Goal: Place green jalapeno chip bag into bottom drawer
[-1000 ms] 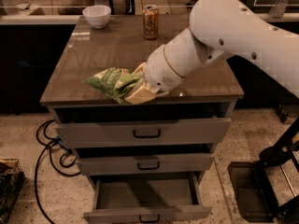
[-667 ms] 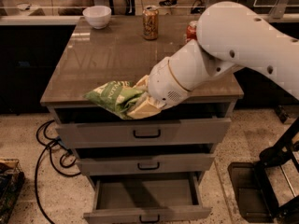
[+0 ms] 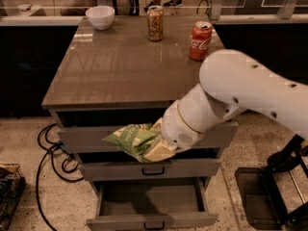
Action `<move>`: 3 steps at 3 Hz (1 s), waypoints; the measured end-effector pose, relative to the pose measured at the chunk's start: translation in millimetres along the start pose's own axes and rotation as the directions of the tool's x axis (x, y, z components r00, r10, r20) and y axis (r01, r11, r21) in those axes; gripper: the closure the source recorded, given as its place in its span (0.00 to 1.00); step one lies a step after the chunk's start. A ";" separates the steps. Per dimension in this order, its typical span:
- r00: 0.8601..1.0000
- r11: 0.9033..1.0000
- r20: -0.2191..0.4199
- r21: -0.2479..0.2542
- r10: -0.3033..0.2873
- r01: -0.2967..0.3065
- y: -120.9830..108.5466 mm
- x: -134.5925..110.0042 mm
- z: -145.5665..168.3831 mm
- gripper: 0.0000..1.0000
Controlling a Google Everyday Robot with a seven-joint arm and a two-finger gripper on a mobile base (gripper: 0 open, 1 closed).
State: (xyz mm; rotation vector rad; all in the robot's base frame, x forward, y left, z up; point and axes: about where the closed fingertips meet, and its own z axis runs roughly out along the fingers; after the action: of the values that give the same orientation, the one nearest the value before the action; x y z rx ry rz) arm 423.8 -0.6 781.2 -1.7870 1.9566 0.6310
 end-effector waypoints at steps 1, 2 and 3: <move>0.988 0.987 -0.038 0.057 0.151 -0.149 -11.4 48.8 34.6 1.00; 0.977 0.975 -0.017 0.066 0.213 -0.211 -26.4 73.7 67.8 1.00; 0.976 0.975 -0.021 0.057 0.217 -0.215 -28.1 74.8 71.6 1.00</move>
Offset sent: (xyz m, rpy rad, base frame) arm 0.0316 -0.0269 -0.1448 -0.0163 0.1156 -0.2704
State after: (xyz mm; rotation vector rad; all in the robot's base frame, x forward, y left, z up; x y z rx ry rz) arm 445.1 -21.2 678.1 -1.5709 2.1847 0.6183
